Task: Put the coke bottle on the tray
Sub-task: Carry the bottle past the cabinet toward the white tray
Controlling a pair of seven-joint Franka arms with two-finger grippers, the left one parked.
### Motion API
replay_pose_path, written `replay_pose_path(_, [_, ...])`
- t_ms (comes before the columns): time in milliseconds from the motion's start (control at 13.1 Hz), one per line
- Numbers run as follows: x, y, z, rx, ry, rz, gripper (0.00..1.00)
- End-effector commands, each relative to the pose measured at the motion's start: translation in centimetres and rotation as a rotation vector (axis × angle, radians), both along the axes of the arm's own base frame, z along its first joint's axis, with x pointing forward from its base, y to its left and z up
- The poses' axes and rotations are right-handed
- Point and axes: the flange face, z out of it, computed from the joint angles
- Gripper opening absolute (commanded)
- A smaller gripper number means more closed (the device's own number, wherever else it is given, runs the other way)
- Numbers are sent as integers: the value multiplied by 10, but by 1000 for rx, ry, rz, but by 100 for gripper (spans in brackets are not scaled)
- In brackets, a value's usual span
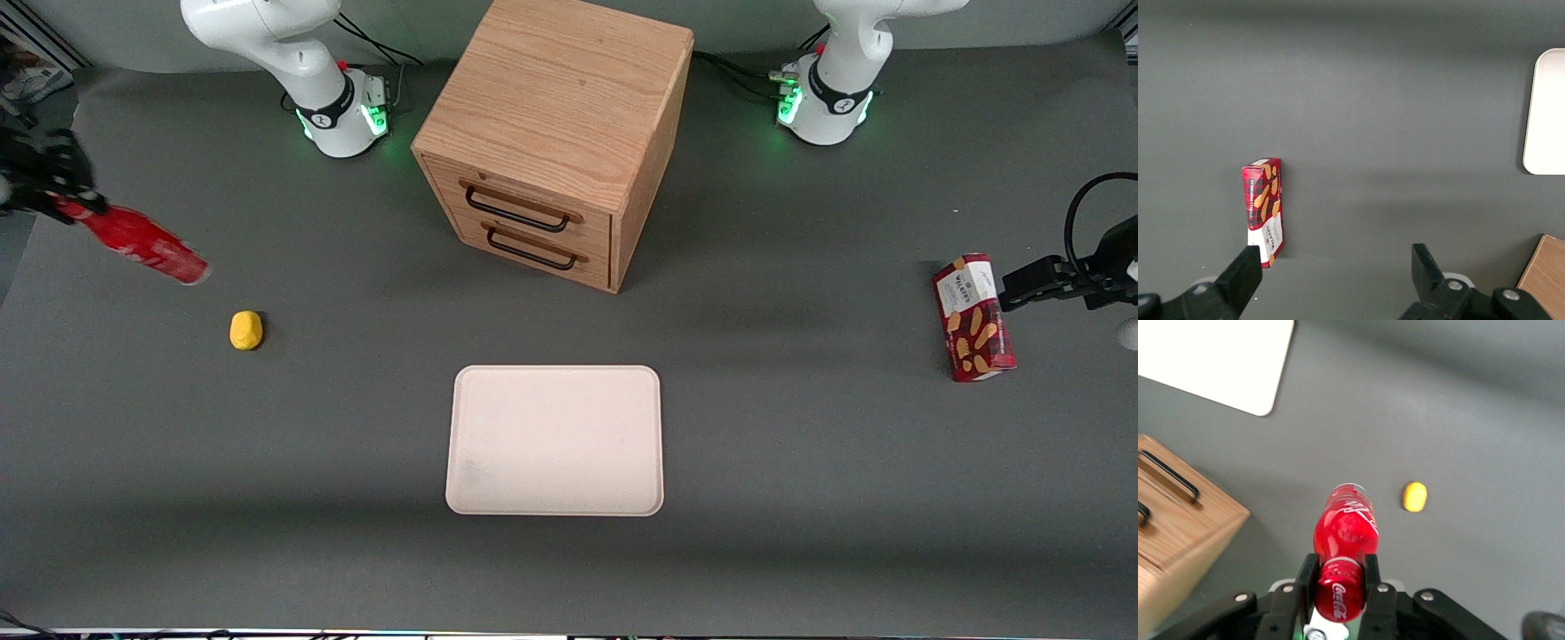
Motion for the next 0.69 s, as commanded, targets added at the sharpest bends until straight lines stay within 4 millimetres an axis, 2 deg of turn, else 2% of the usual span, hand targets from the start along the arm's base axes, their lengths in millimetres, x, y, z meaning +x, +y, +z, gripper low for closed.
replay_pose_path(0, [22, 76, -11, 26, 15, -105, 0])
replay_pose_path(230, [28, 165, -33, 45, 13, -249, 0])
replay_pose_path(306, [28, 184, -40, 50, 10, -280, 0])
replay_pose_path(383, [28, 199, -47, 54, 8, -298, 0])
replay_pose_path(612, [41, 218, -68, 60, -9, -300, 0])
